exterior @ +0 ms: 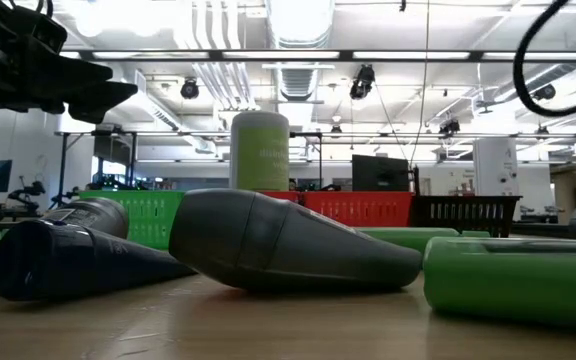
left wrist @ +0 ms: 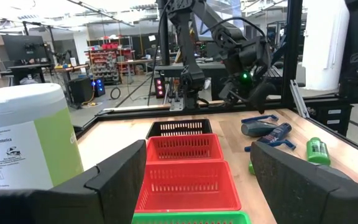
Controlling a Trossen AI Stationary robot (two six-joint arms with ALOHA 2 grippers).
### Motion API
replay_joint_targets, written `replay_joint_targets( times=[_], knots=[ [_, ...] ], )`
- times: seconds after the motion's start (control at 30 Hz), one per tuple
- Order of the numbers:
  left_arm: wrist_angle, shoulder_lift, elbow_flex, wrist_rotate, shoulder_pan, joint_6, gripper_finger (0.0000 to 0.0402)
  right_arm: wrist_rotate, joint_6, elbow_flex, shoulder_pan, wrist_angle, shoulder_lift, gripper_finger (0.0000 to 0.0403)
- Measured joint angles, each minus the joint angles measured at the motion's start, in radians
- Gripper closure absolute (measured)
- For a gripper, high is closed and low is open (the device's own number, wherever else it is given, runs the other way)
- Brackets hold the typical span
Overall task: Pick & Place Travel size toiletries
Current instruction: Put the blue razor in the black bin
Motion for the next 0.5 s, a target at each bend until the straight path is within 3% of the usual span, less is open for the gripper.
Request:
replay_joint_targets(
  times=[0.5],
  knots=[
    [-0.001, 0.0, 0.0, 0.0, 0.0, 0.0, 0.0108, -0.078, -0.059, -0.006, 0.006, 0.154, 0.167, 0.0172]
  ],
)
